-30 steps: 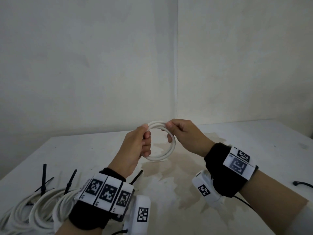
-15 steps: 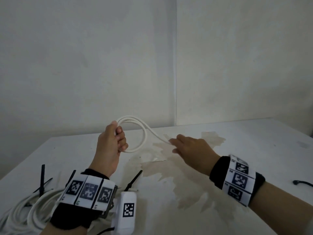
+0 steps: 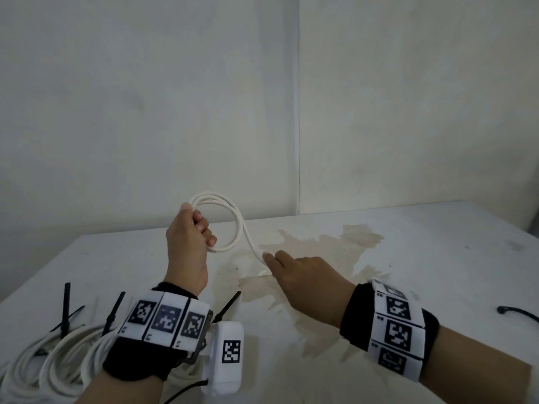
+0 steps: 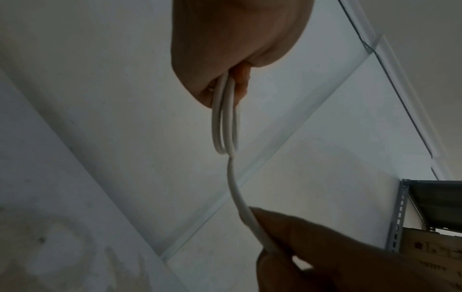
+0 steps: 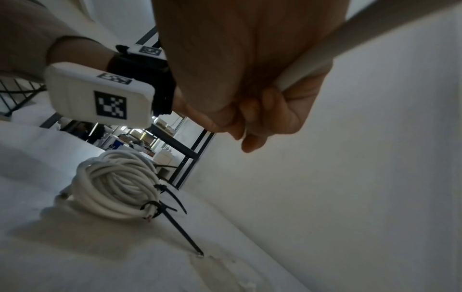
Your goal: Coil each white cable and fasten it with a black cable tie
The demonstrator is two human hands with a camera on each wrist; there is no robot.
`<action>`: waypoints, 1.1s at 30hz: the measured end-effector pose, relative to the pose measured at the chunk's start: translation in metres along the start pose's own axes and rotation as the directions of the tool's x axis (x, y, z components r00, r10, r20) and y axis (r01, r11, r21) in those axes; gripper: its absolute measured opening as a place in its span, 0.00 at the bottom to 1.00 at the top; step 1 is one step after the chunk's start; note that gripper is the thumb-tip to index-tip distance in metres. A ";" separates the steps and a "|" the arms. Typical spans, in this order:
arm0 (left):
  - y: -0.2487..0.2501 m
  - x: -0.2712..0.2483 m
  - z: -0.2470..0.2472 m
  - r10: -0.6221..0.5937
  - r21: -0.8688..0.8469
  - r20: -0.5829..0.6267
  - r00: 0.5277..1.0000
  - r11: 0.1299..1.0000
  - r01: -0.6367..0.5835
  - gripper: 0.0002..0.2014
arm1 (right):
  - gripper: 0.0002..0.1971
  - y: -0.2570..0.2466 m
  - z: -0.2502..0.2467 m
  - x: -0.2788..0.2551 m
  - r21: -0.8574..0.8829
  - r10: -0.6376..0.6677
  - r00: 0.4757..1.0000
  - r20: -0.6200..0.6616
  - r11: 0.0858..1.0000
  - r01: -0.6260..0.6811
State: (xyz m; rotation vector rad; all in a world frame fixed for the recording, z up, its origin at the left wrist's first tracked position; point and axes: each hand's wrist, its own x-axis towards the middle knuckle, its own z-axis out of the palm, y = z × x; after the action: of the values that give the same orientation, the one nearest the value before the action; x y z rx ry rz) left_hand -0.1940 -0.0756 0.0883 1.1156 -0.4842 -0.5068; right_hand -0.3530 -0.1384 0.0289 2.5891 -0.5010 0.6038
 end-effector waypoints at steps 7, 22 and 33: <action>-0.012 -0.006 0.004 -0.026 0.237 0.132 0.991 0.972 -0.006 0.17 | 0.07 -0.008 -0.009 0.000 0.079 -0.128 0.974 -0.186 0.986 0.144; -0.018 -0.048 0.005 -0.401 0.400 0.481 0.780 0.892 0.211 0.20 | 0.15 0.029 -0.022 0.025 0.764 0.234 0.955 -0.183 0.646 -0.012; -0.010 -0.057 0.012 -0.374 0.402 0.521 0.767 0.901 0.166 0.21 | 0.14 0.062 -0.017 0.023 0.782 0.298 0.940 -0.165 0.621 -0.060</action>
State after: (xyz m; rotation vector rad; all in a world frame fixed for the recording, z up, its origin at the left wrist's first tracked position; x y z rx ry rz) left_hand -0.2478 -0.0534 0.0772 1.3619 -0.9881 -1.0815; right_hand -0.3663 -0.1881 0.0742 3.1604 -0.4772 1.5308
